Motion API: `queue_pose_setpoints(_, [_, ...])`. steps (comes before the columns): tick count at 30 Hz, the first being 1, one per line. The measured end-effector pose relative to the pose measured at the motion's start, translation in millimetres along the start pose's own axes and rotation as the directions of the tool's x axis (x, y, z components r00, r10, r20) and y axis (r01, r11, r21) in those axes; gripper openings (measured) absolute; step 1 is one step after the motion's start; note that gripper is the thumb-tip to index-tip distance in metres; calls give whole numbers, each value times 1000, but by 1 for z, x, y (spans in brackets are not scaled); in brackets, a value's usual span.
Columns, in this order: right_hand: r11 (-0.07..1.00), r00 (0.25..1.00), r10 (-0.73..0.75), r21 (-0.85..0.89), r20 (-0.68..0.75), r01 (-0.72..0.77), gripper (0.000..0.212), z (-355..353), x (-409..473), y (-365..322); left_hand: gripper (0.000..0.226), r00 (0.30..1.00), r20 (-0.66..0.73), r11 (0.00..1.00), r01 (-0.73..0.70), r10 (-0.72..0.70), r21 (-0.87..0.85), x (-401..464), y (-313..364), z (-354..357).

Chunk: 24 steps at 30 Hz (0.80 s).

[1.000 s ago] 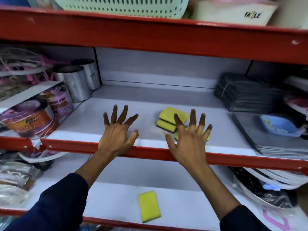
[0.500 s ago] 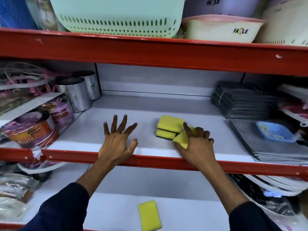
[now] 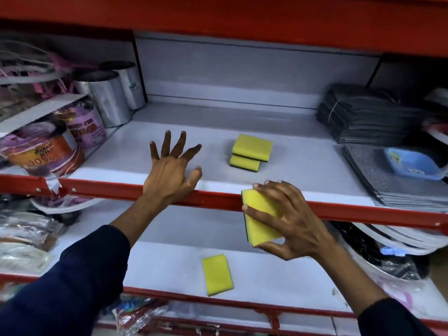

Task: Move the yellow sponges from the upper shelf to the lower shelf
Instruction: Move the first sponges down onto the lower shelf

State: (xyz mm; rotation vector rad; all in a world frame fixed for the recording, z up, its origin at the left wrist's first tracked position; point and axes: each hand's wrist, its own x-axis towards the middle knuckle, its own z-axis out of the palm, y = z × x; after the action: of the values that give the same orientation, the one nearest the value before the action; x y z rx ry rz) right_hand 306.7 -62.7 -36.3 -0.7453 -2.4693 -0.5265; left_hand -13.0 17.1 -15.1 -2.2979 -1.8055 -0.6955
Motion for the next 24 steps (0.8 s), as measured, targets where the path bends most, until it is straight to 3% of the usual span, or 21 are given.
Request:
queue_pose_setpoints(4, [997,992,-53,62,118,46,73,39,-39,-22,71,1000,0,1000,5,-5,-7,-4,-1,2])
queue_pose_setpoints(7, [987,939,28,142,344,-81,73,74,-67,-37,71,1000,-7,1000,6,-6,-14,-4,-1,3])
queue_pose_setpoints(10, [957,829,137,143,542,-252,76,110,-94,-49,71,1000,-7,1000,11,-11,-21,-4,1,4])
queue_pose_setpoints(15, [903,580,244,37,777,-428,100,161,-120,-66,73,1000,-2,999,24,-24,-25,-4,2,2])
queue_pose_setpoints(24, [885,595,204,113,777,-451,100,189,-111,-92,74,999,17,999,31,-31,-32,-4,2,1])
